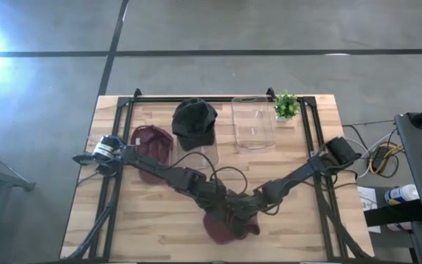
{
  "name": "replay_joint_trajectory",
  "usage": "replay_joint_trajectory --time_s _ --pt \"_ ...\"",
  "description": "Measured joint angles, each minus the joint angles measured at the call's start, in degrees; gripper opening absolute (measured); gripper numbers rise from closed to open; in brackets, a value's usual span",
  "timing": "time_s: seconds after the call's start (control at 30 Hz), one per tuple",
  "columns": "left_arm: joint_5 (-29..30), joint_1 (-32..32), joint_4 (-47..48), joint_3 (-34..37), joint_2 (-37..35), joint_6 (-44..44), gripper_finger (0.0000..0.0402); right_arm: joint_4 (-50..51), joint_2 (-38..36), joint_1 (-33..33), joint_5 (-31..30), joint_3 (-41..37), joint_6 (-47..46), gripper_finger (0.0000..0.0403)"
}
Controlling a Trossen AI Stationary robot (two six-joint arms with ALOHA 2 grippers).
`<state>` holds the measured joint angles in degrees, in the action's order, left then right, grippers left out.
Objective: Pick & Place hat
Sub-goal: Put the bottom red cap into the right transparent bin
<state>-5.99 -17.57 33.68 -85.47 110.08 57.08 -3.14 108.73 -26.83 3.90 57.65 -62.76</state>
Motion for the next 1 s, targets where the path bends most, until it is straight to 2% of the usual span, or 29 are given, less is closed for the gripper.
replay_joint_trajectory --time_s 0.33,0.47,0.73,1.0 --pt "-0.07 0.54 -3.58 3.28 -0.15 1.58 0.0009 0.65 -2.53 0.00 4.81 -0.02 1.03 0.0068" --pt "1.20 0.64 -3.83 3.32 -0.15 1.59 0.0009 2.53 -4.75 0.32 4.70 0.78 2.61 0.0095" --pt "2.64 0.64 -4.23 3.32 -0.15 2.04 0.0009 13.06 -8.03 1.42 1.59 3.29 11.80 0.0152" --pt "2.67 0.64 -4.70 3.32 -0.24 2.72 0.0009 13.70 -11.59 1.20 0.46 3.76 18.27 0.0168"
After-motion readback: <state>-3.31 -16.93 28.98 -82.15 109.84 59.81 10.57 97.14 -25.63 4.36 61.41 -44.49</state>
